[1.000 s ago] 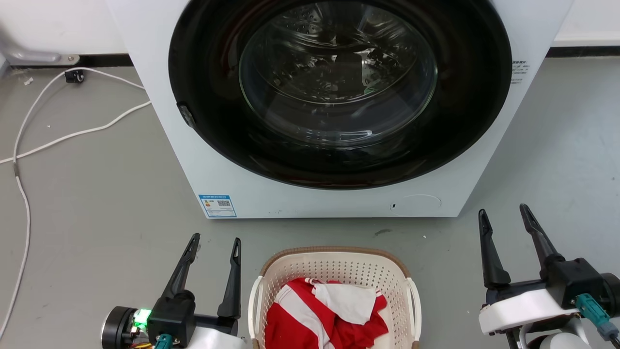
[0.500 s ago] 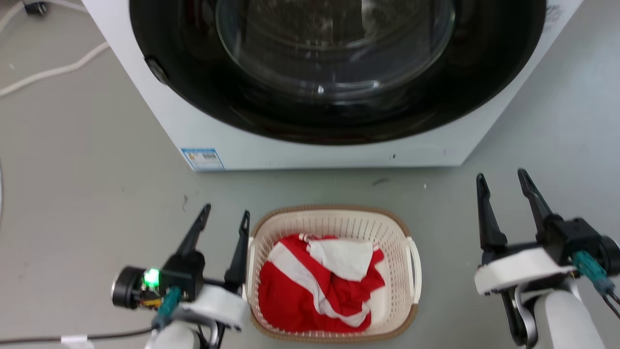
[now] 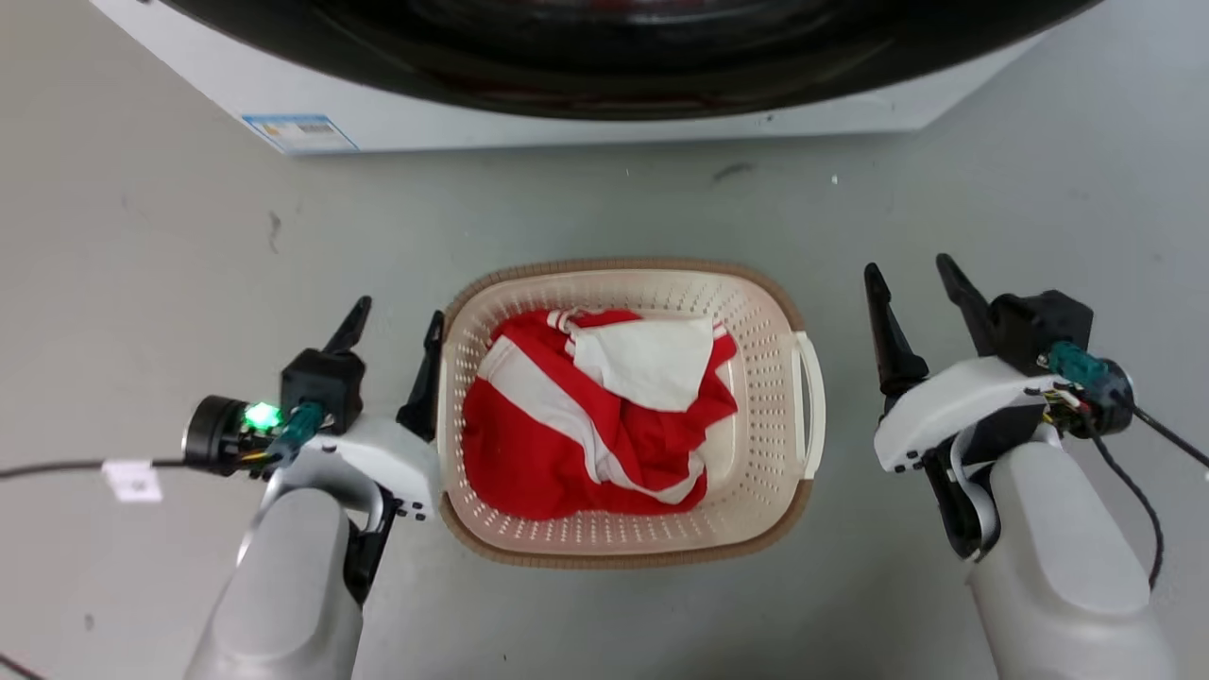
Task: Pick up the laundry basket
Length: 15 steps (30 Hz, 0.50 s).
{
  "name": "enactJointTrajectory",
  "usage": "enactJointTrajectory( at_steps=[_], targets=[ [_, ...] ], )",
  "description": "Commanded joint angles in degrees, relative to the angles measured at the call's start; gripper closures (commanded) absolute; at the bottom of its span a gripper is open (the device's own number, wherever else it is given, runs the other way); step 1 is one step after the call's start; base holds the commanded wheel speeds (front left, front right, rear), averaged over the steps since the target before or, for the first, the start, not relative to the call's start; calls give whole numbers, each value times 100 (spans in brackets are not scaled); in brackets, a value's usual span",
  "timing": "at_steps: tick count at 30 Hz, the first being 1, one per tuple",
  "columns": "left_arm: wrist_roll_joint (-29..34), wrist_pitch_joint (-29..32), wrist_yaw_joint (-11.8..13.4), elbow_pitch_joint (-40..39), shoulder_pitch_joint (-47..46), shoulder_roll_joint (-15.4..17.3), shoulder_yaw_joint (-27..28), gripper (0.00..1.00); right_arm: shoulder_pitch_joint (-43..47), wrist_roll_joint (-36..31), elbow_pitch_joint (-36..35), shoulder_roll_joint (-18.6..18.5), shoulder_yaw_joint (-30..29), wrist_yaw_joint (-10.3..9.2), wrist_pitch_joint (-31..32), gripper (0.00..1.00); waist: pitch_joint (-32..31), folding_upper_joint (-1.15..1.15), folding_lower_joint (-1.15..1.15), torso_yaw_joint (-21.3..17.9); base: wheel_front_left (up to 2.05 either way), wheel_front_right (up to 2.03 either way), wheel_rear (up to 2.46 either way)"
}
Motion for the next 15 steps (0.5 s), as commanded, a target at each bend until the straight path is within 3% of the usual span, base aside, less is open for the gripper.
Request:
enactJointTrajectory(
  at_steps=[1, 9, 15],
  targets=[
    [-6, -14, -24, 229, -165, 34, -79, 0, -161, 201, 195, 0, 48, -2, 45, 0, 306, 0, -1, -26, 0, 0, 0],
    [-335, -8, -37, 1965, -1141, 51, -707, 0, -854, 495, 1650, -2, 461, -2, 406, 0, 750, 0, -1, 56, 0, 0, 0],
    [-831, 176, -39, 2823, -1664, 111, -1443, 0, -1280, 240, 2308, -1, 541, -2, 471, 0, 979, 0, -1, 96, 0, 0, 0]
  ],
)
